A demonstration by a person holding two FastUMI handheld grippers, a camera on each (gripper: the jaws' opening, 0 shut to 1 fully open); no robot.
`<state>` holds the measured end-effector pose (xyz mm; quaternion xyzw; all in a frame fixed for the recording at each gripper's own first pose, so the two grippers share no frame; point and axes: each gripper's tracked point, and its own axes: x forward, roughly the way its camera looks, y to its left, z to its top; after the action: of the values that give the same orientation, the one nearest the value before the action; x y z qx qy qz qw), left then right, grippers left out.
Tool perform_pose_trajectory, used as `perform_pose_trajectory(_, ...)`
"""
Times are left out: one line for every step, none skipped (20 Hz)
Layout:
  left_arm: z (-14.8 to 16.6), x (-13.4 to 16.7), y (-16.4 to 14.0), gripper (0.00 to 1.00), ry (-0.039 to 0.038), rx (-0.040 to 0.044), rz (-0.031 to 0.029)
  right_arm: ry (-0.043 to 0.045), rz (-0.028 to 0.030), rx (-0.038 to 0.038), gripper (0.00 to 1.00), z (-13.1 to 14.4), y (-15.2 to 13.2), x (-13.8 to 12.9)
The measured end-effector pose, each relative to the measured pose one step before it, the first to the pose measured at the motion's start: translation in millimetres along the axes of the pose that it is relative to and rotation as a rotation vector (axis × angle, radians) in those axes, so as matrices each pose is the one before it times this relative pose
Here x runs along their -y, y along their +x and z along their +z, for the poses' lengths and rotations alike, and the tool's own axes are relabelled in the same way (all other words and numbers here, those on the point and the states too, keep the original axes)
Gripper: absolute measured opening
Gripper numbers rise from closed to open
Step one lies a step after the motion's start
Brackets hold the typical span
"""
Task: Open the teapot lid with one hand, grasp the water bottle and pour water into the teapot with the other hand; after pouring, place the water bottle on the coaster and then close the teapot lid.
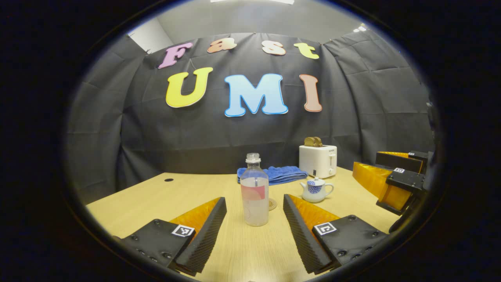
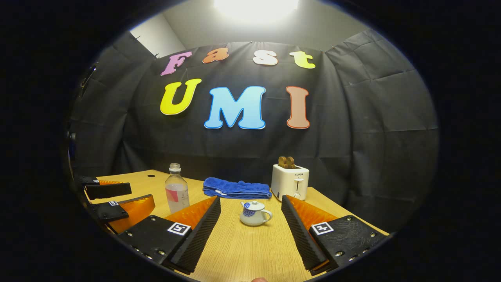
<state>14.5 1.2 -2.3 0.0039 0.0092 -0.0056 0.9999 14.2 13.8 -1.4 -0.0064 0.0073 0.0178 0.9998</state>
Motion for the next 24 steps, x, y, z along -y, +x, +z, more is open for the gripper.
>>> perform_pose_trajectory(-1.50, -0.62, -0.35, 1.00, 0.00156, -0.00135, -0.00086, 0.00239, 0.00145, -0.00527, 0.96, -1.95, -0.05, -0.03)
perform_pose_trajectory(0.14, -0.26, 0.80, 1.00, 0.00128, -0.00011, 0.00063, 0.00239, 0.00067, -0.00327, 0.96, 0.11, 0.71, -0.06)
perform_pose_trajectory(0.43, 0.12, 1.00, 1.00, -0.00019, -0.00095, -0.00060, 0.00090, 0.00202, -0.00386, 0.96, -1.85, 0.13, -0.43)
perform_pose_trajectory(0.37, -0.06, 0.87, 1.00, -0.00105, -0.00118, -0.00073, -0.00144, 0.00207, -0.00009, 0.96, 0.37, 0.34, -0.22)
perform_pose_trajectory(-1.76, -0.65, -0.20, 1.00, -0.00170, -0.00121, -0.00108, -0.00382, 0.00042, -0.00149, 0.96, -1.28, -0.01, 0.31)
perform_pose_trajectory(-0.17, 0.35, 0.44, 1.00, -0.00173, -0.00041, -0.00257, -0.00463, -0.00149, 0.00165, 0.96, 0.55, 0.84, 0.53)
perform_pose_trajectory(-1.50, 1.01, 1.37, 1.00, -0.00049, -0.00272, -0.00457, -0.00541, -0.00417, 0.00072, 0.96, 0.45, 0.68, 0.76)
perform_pose_trajectory(-0.14, 0.20, 0.83, 1.00, 0.00151, -0.00409, -0.00072, -0.00337, -0.00451, -0.00217, 0.96, 0.29, 1.74, 0.97)
perform_pose_trajectory(-0.28, -0.18, 0.72, 1.00, 0.00174, -0.00013, -0.00093, -0.00029, -0.00108, 0.00044, 0.96, 0.28, 1.41, -0.48)
perform_pose_trajectory(0.19, 0.49, 2.44, 1.00, 0.00131, 0.00000, -0.00613, 0.00346, 0.00079, 0.00169, 0.96, 2.04, 2.30, -0.32)
perform_pose_trajectory(0.25, 1.33, 2.54, 1.00, 0.00094, -0.00219, -0.00508, 0.00762, 0.00410, 0.00095, 0.96, 0.34, 1.95, -1.01)
perform_pose_trajectory(-1.69, -0.21, 4.21, 1.00, 0.00207, -0.00225, -0.00525, 0.00922, 0.00832, 0.00195, 0.96, 1.60, 2.90, -1.78)
perform_pose_trajectory(-0.69, -1.07, 3.78, 1.00, 0.00110, 0.00195, -0.00158, 0.00813, 0.00537, 0.00180, 0.96, 1.21, 3.89, -1.68)
perform_pose_trajectory(-0.99, -0.83, 4.41, 1.00, 0.00314, -0.00357, -0.00189, 0.00588, 0.00403, 0.00109, 0.96, 1.80, 4.99, -0.12)
perform_pose_trajectory(-0.98, -1.42, 4.04, 1.00, 0.00054, -0.00059, 0.00115, 0.00381, 0.00467, 0.00241, 0.96, 0.33, 5.30, -0.57)
perform_pose_trajectory(-0.45, 0.29, 5.67, 1.00, -0.00158, -0.00373, -0.00702, 0.00519, 0.00398, -0.00430, 0.96, 1.62, 7.53, -1.21)
perform_pose_trajectory(-2.61, 1.18, 5.31, 1.00, -0.00229, -0.00462, -0.01109, 0.00871, 0.00156, -0.00668, 0.96, -0.29, 7.90, 0.28)
perform_pose_trajectory(-1.25, 0.58, 4.08, 1.00, -0.00011, -0.00202, -0.00980, 0.01088, 0.00292, -0.00751, 0.96, -0.81, 8.30, -0.31)
perform_pose_trajectory(-1.53, 1.03, 5.69, 1.00, 0.00714, -0.00744, -0.00893, 0.00841, -0.00066, -0.00618, 0.96, -1.14, 9.52, 0.31)
perform_pose_trajectory(-2.51, -0.39, 6.34, 1.00, 0.00796, -0.00683, -0.00354, 0.00066, -0.00496, -0.00659, 0.96, -0.96, 9.51, 1.07)
perform_pose_trajectory(-2.55, -1.37, 4.68, 1.00, 0.00176, -0.00462, -0.00596, -0.00682, -0.01216, -0.00928, 0.96, -3.85, 9.72, 2.81)
perform_pose_trajectory(-2.01, -1.33, 4.22, 1.00, -0.00146, -0.00277, -0.00121, -0.01194, -0.01155, -0.00989, 0.96, -2.90, 9.16, 2.49)
perform_pose_trajectory(-1.81, -2.40, 4.89, 1.00, -0.00173, -0.00374, -0.00026, -0.01243, -0.01312, -0.01824, 0.96, -5.12, 10.90, 2.14)
perform_pose_trajectory(-2.66, -1.37, 3.97, 1.00, -0.00138, -0.00352, -0.00387, -0.00434, -0.00552, -0.01424, 0.96, -2.94, 10.91, 0.89)
